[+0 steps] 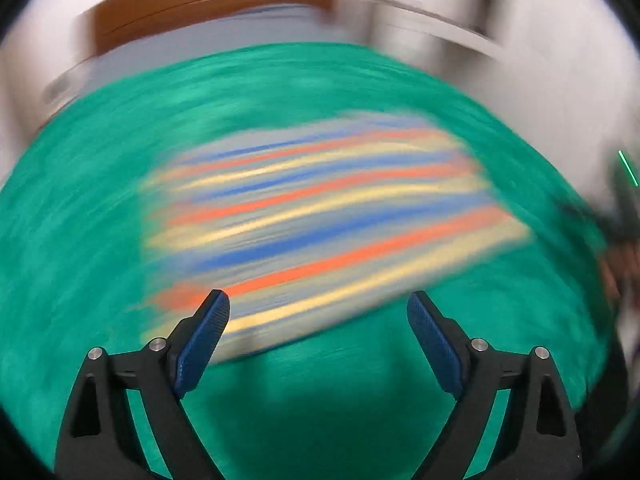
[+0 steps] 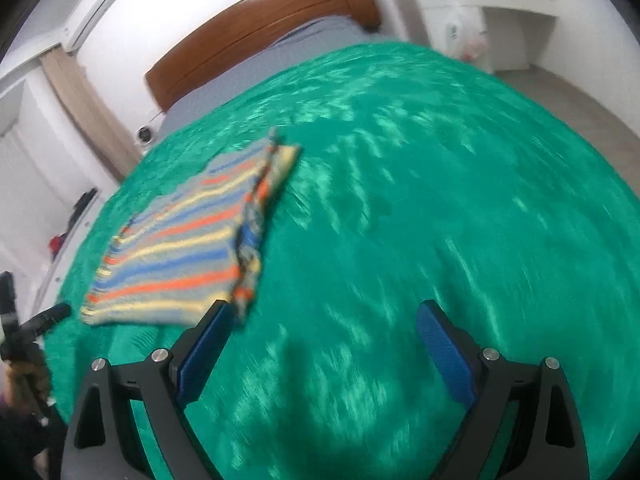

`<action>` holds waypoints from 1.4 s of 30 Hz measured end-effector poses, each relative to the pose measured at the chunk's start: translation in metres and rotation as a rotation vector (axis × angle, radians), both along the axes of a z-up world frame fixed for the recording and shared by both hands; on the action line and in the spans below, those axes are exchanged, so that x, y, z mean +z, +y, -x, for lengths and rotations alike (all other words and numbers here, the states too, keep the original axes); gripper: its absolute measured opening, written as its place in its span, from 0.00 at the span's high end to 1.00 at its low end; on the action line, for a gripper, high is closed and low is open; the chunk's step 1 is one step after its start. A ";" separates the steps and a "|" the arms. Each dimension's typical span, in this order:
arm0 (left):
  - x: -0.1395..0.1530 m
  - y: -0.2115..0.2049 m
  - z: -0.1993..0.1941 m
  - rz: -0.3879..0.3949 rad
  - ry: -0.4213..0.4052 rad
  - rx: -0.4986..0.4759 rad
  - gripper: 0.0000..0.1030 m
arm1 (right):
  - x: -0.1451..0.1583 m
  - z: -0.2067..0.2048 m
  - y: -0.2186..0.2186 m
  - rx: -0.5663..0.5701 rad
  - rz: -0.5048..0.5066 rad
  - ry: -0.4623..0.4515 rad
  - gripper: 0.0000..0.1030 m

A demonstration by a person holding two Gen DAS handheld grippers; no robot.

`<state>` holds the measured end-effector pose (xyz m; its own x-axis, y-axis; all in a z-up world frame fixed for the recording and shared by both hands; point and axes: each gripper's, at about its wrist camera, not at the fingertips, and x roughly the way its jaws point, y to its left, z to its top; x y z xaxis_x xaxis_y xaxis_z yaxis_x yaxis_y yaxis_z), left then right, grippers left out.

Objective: Fold small clothes
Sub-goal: 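Move both tools to the folded sweater and grasp its edge with both tools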

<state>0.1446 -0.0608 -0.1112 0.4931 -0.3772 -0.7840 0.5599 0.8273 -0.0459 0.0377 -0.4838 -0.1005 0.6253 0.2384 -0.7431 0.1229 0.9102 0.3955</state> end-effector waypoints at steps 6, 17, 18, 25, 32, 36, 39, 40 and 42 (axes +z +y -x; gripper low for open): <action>-0.043 -0.172 0.021 -0.177 -0.055 -0.422 0.32 | -0.006 -0.099 -0.015 0.151 -0.196 0.149 0.25; -0.067 -0.228 0.029 -0.212 -0.233 -0.445 0.90 | -0.060 -0.231 0.012 0.213 -0.350 0.286 0.73; -0.065 -0.224 0.028 -0.182 -0.218 -0.430 0.91 | -0.060 -0.236 0.014 0.209 -0.326 0.291 0.92; -0.014 -0.130 0.012 0.170 -0.131 -0.220 0.92 | 0.002 -0.242 0.048 0.282 -0.281 0.240 0.92; 0.021 0.016 -0.001 0.404 -0.085 0.110 0.92 | 0.055 -0.271 0.178 0.455 -0.239 0.175 0.92; 0.007 0.084 -0.005 0.417 -0.060 0.260 0.92 | 0.050 -0.289 0.269 0.539 -0.225 0.171 0.92; -0.010 0.119 -0.004 0.418 -0.028 0.346 0.92 | 0.035 -0.297 0.328 0.581 -0.204 0.185 0.92; -0.013 0.128 -0.005 0.412 -0.026 0.363 0.92 | 0.027 -0.298 0.350 0.595 -0.194 0.191 0.92; -0.021 0.141 -0.003 0.390 -0.006 0.386 0.90 | 0.014 -0.295 0.379 0.617 -0.183 0.199 0.91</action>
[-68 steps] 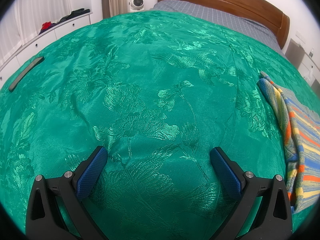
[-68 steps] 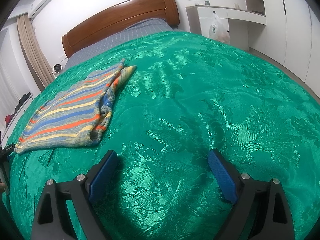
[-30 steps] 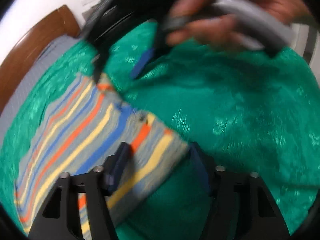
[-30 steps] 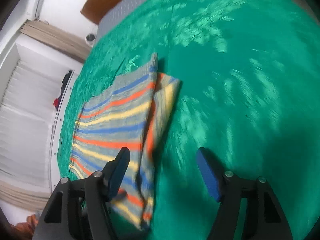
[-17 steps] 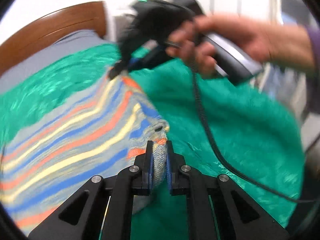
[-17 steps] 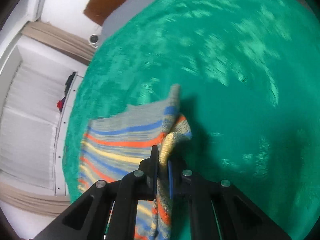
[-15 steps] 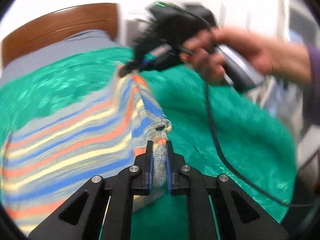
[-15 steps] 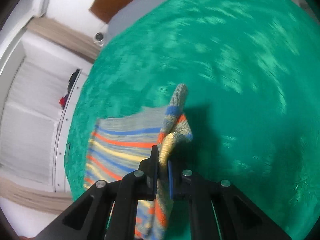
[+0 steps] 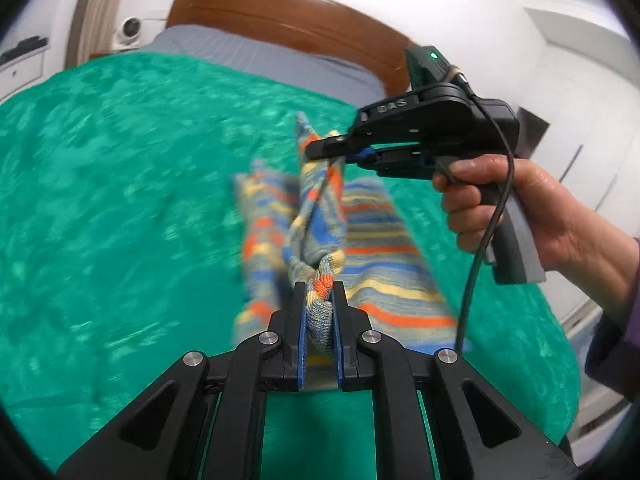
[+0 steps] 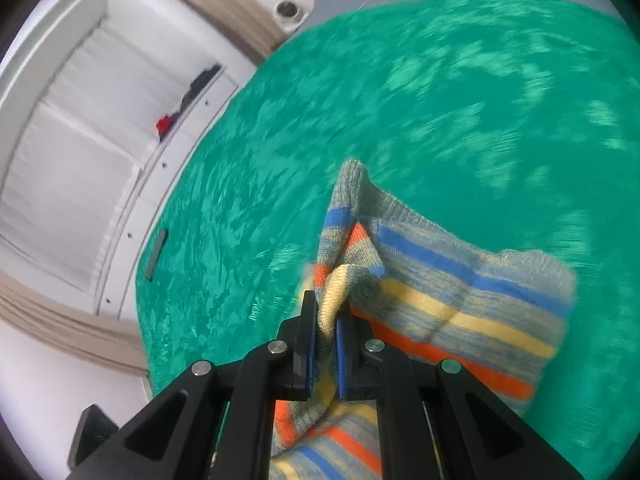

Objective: Fold small clothes

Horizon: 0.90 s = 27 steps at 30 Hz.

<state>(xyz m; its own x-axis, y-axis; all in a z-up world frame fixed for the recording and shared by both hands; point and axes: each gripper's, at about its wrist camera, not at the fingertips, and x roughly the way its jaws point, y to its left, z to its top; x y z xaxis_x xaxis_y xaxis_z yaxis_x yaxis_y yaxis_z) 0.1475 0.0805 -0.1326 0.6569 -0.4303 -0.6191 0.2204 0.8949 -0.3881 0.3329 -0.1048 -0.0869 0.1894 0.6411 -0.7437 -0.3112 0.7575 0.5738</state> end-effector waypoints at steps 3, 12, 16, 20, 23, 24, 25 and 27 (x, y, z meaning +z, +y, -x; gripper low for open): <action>-0.011 0.007 -0.003 -0.037 0.073 0.030 0.72 | -0.016 0.008 0.024 0.019 -0.022 -0.004 0.71; 0.004 0.032 -0.022 0.027 0.051 0.037 0.28 | 0.028 0.085 -0.042 0.049 0.088 -0.183 0.67; -0.025 0.022 -0.042 -0.156 0.193 0.108 0.45 | 0.008 0.147 -0.054 0.154 0.176 -0.190 0.67; -0.036 0.033 -0.033 -0.182 0.228 0.105 0.46 | -0.038 0.195 -0.065 0.178 0.279 -0.168 0.67; -0.012 0.042 -0.032 -0.150 0.193 0.093 0.35 | -0.018 0.191 -0.080 0.134 0.240 -0.172 0.67; -0.004 0.042 -0.036 -0.130 0.172 0.072 0.26 | -0.010 0.185 -0.084 0.118 0.235 -0.192 0.67; 0.003 0.038 -0.048 -0.115 0.150 0.043 0.24 | -0.002 0.177 -0.088 0.102 0.236 -0.218 0.67; 0.011 0.030 -0.069 -0.088 0.137 0.006 0.18 | 0.011 0.151 -0.095 0.059 0.249 -0.252 0.67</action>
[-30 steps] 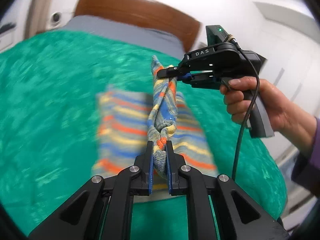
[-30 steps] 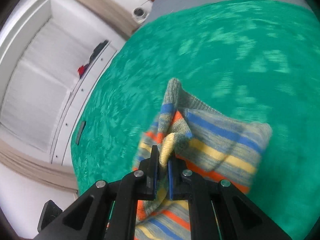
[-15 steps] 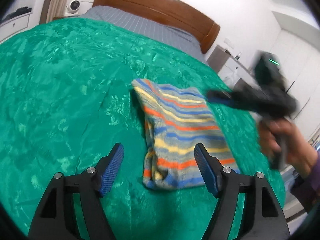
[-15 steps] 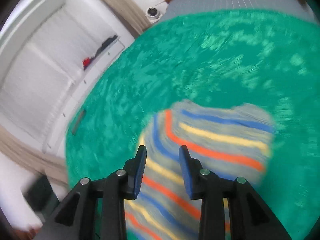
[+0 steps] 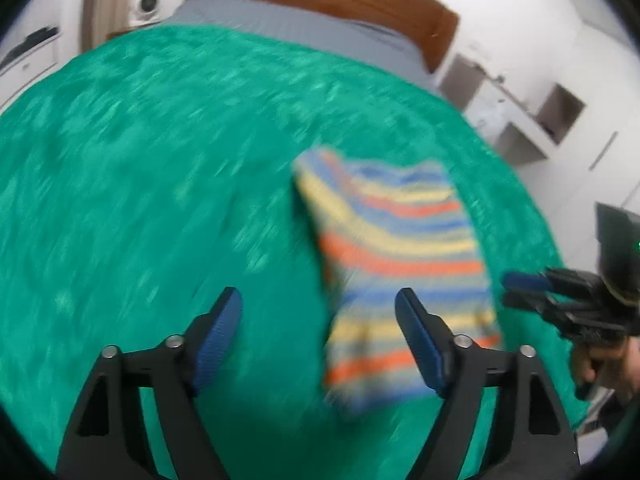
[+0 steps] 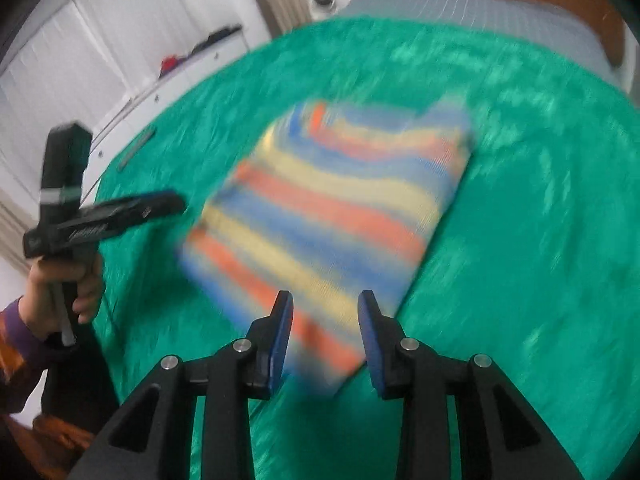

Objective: Fold small clothes

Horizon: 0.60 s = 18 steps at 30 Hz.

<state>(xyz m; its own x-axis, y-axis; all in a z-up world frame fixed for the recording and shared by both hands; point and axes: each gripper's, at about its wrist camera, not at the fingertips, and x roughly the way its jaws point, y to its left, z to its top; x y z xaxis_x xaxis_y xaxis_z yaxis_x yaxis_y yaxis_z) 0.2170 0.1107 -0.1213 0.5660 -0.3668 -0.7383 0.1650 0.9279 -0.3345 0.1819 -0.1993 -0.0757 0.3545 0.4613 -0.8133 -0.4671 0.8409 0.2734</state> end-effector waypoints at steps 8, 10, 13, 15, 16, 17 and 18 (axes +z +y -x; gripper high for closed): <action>-0.058 -0.018 -0.080 -0.092 0.172 0.051 0.19 | -0.043 -0.096 0.004 -0.151 -0.015 0.139 0.66; -0.052 -0.013 -0.072 -0.085 0.153 0.050 0.20 | -0.051 -0.095 0.004 -0.172 -0.004 0.106 0.66; -0.030 -0.005 -0.044 -0.077 0.106 0.023 0.21 | -0.032 -0.080 0.002 -0.174 0.009 0.055 0.66; -0.020 -0.002 -0.023 -0.077 0.085 0.005 0.15 | -0.013 -0.055 0.002 -0.146 0.020 0.004 0.66; -0.019 -0.001 -0.012 -0.090 0.076 0.001 0.12 | -0.008 -0.041 0.004 -0.133 0.025 -0.009 0.66; -0.021 -0.003 -0.005 -0.110 0.075 0.000 0.09 | -0.005 -0.026 0.006 -0.114 0.025 -0.018 0.65; -0.026 -0.005 0.000 -0.143 0.086 -0.001 0.08 | -0.006 -0.011 0.008 -0.092 0.019 -0.012 0.61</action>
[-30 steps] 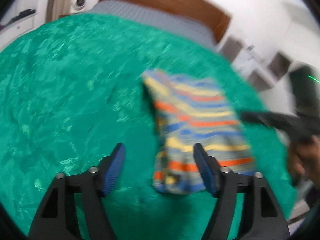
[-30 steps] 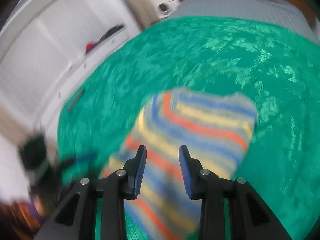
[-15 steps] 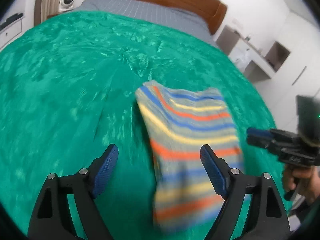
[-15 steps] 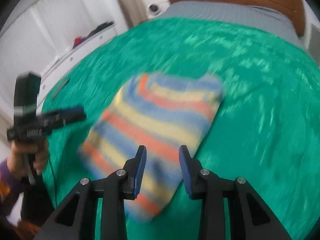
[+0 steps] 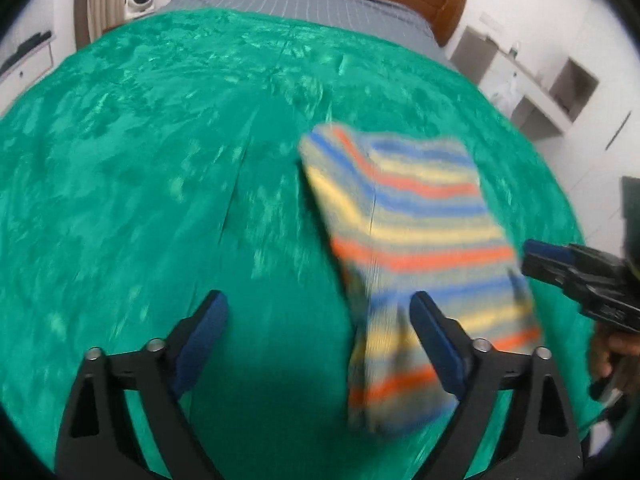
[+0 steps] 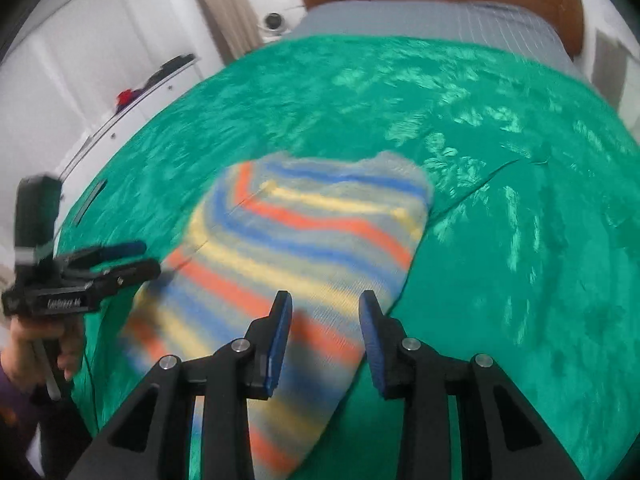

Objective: Fold small clothes

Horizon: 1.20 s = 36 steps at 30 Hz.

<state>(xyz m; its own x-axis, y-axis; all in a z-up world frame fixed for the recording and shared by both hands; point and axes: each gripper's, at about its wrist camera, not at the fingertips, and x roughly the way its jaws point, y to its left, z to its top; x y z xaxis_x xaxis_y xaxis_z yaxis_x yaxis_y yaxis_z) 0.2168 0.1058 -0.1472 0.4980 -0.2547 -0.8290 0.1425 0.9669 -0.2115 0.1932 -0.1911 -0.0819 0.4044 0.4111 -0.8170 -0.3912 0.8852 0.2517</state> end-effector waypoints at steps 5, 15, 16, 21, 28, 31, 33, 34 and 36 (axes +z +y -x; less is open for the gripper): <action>-0.018 -0.001 0.026 -0.072 0.048 0.011 0.08 | -0.041 0.060 0.004 0.018 0.069 0.105 0.56; 0.018 0.000 0.071 -0.167 -0.041 0.036 0.06 | -0.006 0.150 -0.031 -0.131 0.056 0.055 0.34; 0.023 -0.001 0.076 -0.180 -0.052 0.034 0.06 | -0.005 0.155 -0.035 -0.144 0.049 0.058 0.33; 0.040 -0.003 0.090 -0.225 -0.108 0.027 0.05 | -0.007 0.177 -0.043 -0.208 0.021 0.071 0.24; 0.046 -0.009 0.098 -0.279 -0.137 0.010 0.05 | -0.010 0.191 -0.043 -0.249 0.030 0.074 0.23; 0.045 -0.012 0.099 -0.288 -0.138 0.004 0.05 | -0.010 0.192 -0.041 -0.251 0.062 0.066 0.23; 0.042 -0.012 0.099 -0.291 -0.133 0.000 0.05 | -0.010 0.190 -0.040 -0.256 0.092 0.063 0.16; 0.039 -0.012 0.098 -0.287 -0.124 -0.004 0.05 | -0.009 0.189 -0.039 -0.259 0.107 0.060 0.14; 0.033 -0.010 0.097 -0.267 -0.102 -0.005 0.05 | -0.008 0.187 -0.038 -0.263 0.130 0.045 0.12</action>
<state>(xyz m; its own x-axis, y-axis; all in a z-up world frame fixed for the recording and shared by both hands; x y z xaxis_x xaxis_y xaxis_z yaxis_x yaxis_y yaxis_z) 0.1198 0.0956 -0.1139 0.5814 -0.0367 -0.8128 0.1553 0.9856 0.0666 0.0063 -0.2287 -0.0899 0.4450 0.1874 -0.8757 -0.1354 0.9807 0.1411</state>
